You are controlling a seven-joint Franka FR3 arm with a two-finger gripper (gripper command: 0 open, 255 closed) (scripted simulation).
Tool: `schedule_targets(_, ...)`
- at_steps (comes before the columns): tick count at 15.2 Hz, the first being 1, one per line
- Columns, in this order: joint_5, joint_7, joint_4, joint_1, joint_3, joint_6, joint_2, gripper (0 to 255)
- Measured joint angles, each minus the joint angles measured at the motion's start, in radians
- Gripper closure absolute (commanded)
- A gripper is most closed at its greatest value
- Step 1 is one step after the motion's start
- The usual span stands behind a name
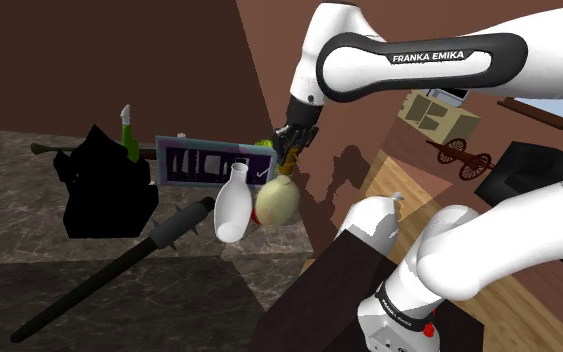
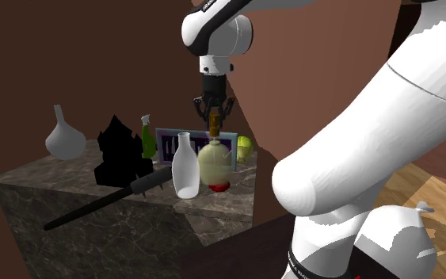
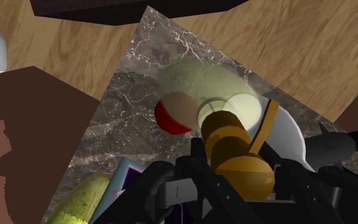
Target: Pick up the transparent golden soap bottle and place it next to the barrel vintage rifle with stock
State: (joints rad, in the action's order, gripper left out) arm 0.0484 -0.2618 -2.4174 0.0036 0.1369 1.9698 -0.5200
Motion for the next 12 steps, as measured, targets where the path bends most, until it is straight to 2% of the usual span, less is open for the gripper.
schedule_targets(12, -0.005, 0.003, 0.153, -0.003, -0.009, -0.163, -0.011, 255)
